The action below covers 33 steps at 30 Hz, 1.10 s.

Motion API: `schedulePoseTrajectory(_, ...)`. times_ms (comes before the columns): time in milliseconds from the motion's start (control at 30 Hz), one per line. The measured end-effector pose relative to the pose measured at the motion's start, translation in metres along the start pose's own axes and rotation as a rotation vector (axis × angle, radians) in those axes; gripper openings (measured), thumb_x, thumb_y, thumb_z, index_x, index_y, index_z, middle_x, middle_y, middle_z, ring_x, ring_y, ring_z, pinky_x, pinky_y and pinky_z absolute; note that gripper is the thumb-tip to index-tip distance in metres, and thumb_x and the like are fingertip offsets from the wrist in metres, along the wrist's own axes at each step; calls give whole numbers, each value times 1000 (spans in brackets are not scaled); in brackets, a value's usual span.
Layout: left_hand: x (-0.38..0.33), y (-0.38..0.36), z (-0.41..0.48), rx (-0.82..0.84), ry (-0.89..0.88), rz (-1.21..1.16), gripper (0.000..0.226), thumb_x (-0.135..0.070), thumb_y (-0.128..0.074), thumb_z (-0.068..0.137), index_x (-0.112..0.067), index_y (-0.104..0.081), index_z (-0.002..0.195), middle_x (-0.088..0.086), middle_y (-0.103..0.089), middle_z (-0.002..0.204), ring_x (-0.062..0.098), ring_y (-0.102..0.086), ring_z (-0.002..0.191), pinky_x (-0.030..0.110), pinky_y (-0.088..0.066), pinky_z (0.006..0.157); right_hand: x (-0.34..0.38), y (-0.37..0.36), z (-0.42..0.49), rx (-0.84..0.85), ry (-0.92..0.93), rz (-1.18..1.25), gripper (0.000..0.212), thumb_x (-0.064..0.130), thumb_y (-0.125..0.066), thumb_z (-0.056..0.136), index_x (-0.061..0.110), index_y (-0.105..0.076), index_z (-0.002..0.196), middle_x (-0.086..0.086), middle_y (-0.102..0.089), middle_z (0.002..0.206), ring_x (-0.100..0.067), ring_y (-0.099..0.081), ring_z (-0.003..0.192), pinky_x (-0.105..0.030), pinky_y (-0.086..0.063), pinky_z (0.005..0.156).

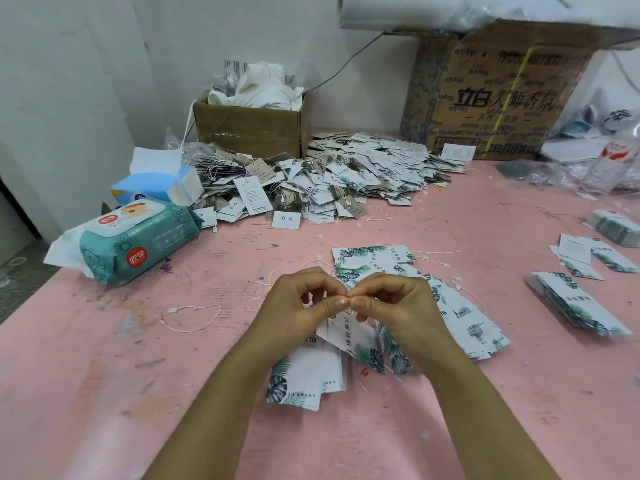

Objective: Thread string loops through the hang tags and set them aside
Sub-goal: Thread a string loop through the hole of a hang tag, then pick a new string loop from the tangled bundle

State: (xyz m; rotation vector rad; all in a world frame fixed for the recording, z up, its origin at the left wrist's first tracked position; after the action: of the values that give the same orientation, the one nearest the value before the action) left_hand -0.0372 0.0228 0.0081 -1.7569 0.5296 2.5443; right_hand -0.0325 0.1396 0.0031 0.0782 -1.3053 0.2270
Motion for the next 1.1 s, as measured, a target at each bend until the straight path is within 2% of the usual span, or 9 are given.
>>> schedulePoseTrajectory(167, -1, 2, 0, -60, -18, 12, 11, -10, -67, 83, -19, -64, 76, -13, -55, 60, 6, -45, 59, 18, -38, 57, -1, 6, 1, -67, 3, -40, 15, 16, -71, 67, 22, -74, 80, 2, -67, 67, -8, -57, 59, -21, -49, 57)
schedulePoseTrajectory(267, -3, 8, 0, -113, -30, -72, 13, -9, -63, 86, -19, -63, 77, -11, -51, 60, 8, -43, 59, 19, -37, 56, -3, 7, 1, -49, 15, -276, 33, 11, -69, 78, 31, -64, 104, 5, -63, 83, -4, -57, 73, -21, -49, 65)
schedulePoseTrajectory(367, -2, 15, 0, -161, -27, -174, 12, -7, -58, 88, -17, -61, 81, -11, -51, 59, 8, -43, 56, 20, -39, 54, -15, 3, 1, 46, -20, -609, 49, 17, -68, 83, 44, -48, 119, 12, -58, 104, -5, -51, 98, -23, -44, 84)
schedulePoseTrajectory(500, 2, 20, 1, -201, -7, -346, 3, -17, -58, 83, -15, -59, 81, -6, -57, 65, 9, -52, 57, 19, -45, 57, -30, -4, -1, 141, -80, -691, 57, 23, -66, 85, 41, -38, 132, 15, -53, 111, -9, -46, 112, -18, -38, 90)
schedulePoseTrajectory(633, 7, 25, 1, -239, 1, -451, 8, -24, -56, 79, -16, -58, 82, -5, -62, 71, 12, -58, 64, 21, -50, 63, -29, -2, 0, 117, -81, -654, 54, 14, -63, 86, 40, -42, 129, 3, -59, 104, -14, -54, 103, -31, -42, 91)
schedulePoseTrajectory(800, 18, 34, 2, -329, 57, -512, 10, -11, -52, 90, -15, -56, 82, -6, -61, 71, 10, -58, 63, 22, -52, 64, -20, 6, 2, 11, -26, -578, 53, 2, -59, 87, 50, -47, 106, 4, -56, 84, -4, -52, 78, -20, -43, 76)
schedulePoseTrajectory(933, 26, 40, -1, -410, 112, -288, 18, -5, -53, 91, -20, -57, 82, -11, -58, 75, 8, -57, 65, 19, -51, 64, -16, 14, 4, -77, -26, -460, 49, -2, -60, 85, 44, -52, 100, 2, -59, 83, -1, -52, 71, -28, -48, 74)
schedulePoseTrajectory(1000, 26, 38, -2, -402, 115, -153, 21, -6, -55, 91, -25, -57, 84, -14, -58, 78, 8, -55, 71, 22, -48, 69, -16, 18, 3, -117, -34, -397, 43, -3, -63, 83, 37, -55, 96, -9, -61, 88, -9, -54, 77, -34, -49, 78)
schedulePoseTrajectory(1100, 24, 36, -2, -388, 96, -34, 26, -8, -57, 89, -33, -54, 91, -14, -57, 83, -6, -50, 66, 12, -44, 62, -14, 23, 4, -184, -40, -302, 35, -6, -65, 79, 28, -59, 86, -26, -56, 86, -19, -52, 78, -42, -50, 77)
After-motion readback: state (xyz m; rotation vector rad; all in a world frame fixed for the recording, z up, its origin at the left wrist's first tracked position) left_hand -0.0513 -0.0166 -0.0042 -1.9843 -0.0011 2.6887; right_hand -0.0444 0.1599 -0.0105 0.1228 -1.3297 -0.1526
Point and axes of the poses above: each hand's wrist, its own z-axis towards the middle knuckle, its own y-axis out of the back of the hand, x = y × z, the point moved 10 cm from there along z, towards the middle knuckle
